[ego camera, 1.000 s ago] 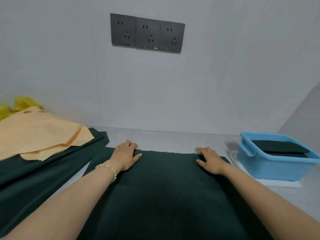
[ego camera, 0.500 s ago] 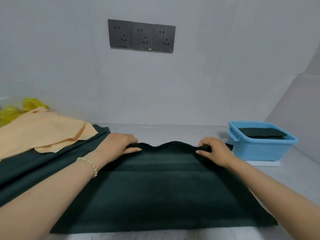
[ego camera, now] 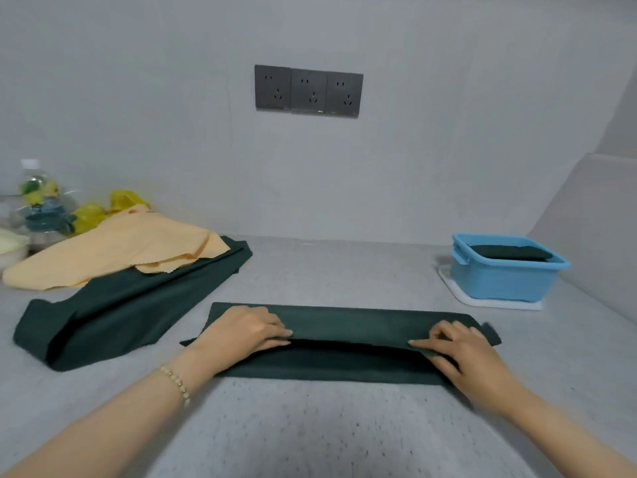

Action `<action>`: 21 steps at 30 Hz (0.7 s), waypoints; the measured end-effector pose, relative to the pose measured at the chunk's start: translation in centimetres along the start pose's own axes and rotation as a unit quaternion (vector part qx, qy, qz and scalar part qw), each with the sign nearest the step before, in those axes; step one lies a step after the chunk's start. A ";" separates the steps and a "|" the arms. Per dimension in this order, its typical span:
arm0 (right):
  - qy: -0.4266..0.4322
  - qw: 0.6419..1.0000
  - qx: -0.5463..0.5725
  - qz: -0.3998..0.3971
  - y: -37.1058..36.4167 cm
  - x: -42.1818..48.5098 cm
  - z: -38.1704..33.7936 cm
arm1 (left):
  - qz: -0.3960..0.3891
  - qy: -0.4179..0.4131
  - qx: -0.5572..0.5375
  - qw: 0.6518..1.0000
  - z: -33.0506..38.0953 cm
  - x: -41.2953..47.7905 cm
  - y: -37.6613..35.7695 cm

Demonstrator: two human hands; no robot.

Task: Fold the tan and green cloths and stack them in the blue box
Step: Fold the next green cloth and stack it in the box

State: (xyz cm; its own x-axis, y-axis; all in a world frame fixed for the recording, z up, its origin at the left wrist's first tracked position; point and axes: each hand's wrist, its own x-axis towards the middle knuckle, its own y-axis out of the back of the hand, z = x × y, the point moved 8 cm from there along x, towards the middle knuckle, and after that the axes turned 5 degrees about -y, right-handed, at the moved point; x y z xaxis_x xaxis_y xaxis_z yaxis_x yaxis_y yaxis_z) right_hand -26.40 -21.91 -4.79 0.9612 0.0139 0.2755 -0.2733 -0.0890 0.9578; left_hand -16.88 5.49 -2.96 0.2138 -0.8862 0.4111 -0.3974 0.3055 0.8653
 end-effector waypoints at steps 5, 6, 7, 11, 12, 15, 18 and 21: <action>-0.023 1.000 -0.016 -0.011 -2.0 -2.4 -0.1 | -0.134 0.098 -0.058 0.984 0.1 -1.9 -3.4; -0.031 0.999 -0.005 -0.011 -2.1 -2.7 0.0 | -0.134 0.098 -0.069 0.984 0.3 -2.1 -3.5; -0.037 0.999 0.006 -0.012 -2.1 -3.0 0.0 | -0.133 0.096 -0.075 0.984 0.6 -2.3 -3.5; -0.007 1.000 0.009 -0.028 -2.3 -3.9 -0.8 | -0.133 0.080 -0.072 0.985 1.5 -2.7 -3.6; -0.003 1.000 0.009 -0.024 -2.2 -3.9 -1.0 | -0.123 0.074 -0.065 0.988 1.5 -2.6 -3.3; -0.009 0.999 0.041 0.004 -1.4 -3.6 -1.4 | -0.104 0.058 -0.052 0.991 1.9 -2.4 -2.6; 0.007 0.998 0.056 0.004 -1.4 -2.9 -2.4 | -0.149 0.057 -0.078 0.984 2.5 -3.0 -3.4; 0.002 0.998 0.066 0.004 -1.3 -1.6 -2.8 | -0.140 0.104 -0.135 0.975 2.2 -3.3 -3.0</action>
State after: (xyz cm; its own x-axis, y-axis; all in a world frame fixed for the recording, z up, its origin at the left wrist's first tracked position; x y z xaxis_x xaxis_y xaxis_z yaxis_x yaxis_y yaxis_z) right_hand -27.64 -19.05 -6.24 0.9586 0.0171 0.2842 -0.2737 -0.2200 0.9363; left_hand -18.35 6.71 -7.59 0.4673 -0.8671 0.1724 -0.0531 0.1672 0.9845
